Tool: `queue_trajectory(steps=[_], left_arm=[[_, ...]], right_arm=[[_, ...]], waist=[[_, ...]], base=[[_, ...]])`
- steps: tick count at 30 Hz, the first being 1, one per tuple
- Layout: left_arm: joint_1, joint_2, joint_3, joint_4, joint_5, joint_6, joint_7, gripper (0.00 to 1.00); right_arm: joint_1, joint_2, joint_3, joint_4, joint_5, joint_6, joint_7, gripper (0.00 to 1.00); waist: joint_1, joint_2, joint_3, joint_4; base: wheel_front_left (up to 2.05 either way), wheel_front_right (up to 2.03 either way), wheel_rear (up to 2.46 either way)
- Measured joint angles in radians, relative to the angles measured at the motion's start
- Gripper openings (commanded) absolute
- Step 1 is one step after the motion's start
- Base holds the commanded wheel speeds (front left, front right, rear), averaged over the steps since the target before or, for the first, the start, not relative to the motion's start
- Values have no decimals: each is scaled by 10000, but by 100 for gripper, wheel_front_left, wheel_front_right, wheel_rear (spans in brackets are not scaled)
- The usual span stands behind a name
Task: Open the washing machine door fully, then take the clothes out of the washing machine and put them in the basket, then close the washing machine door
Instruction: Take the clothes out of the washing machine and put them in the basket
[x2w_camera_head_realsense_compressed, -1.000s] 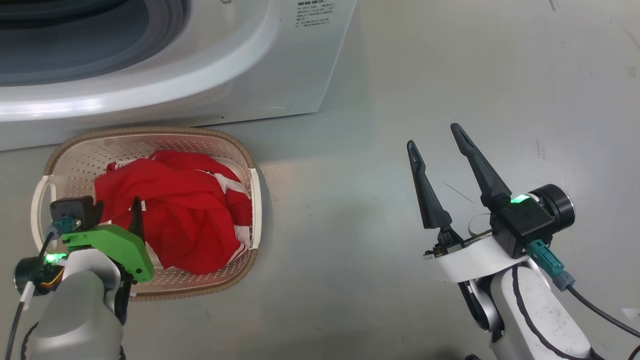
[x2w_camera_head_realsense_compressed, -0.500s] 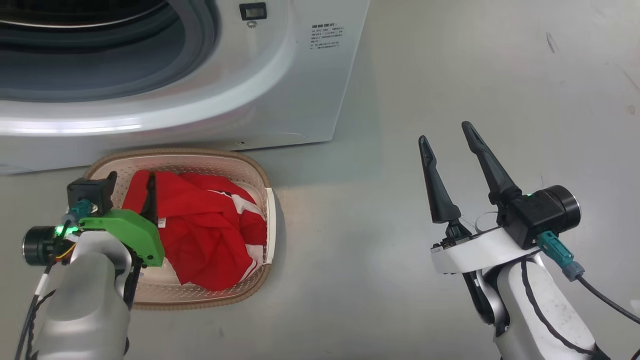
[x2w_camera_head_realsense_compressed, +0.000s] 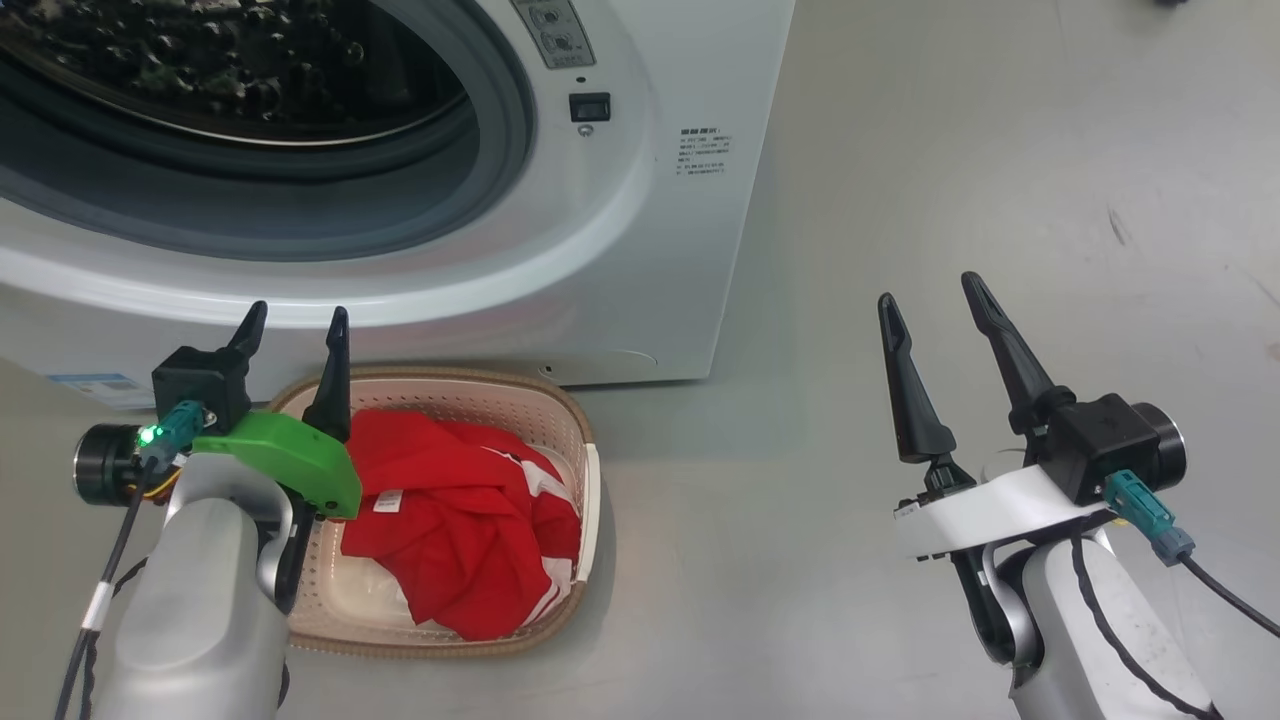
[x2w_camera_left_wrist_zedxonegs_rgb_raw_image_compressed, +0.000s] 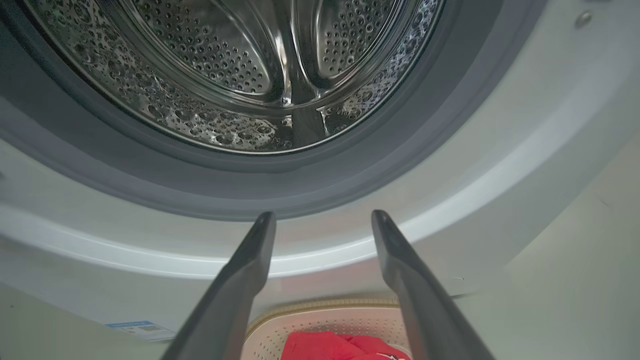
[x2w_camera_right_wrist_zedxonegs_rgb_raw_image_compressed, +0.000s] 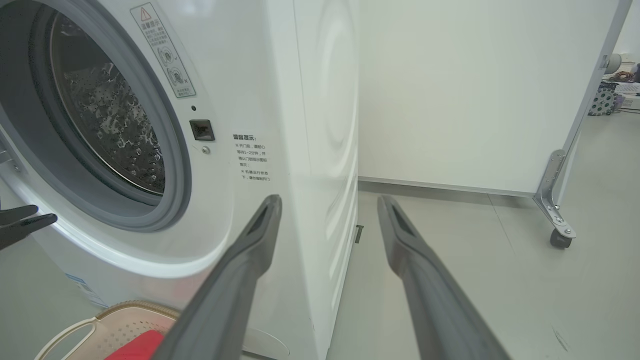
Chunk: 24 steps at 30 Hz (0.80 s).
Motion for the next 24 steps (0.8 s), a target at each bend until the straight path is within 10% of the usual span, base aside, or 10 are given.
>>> queue_trajectory(steps=[24], left_arm=[[3705, -146, 759, -3806, -314, -4, -13, 100]], right_arm=[[1780, 121, -706, -198, 433, -29, 0, 100]], waist=[[0, 0, -2485, 513]], base=[[0, 0, 0]])
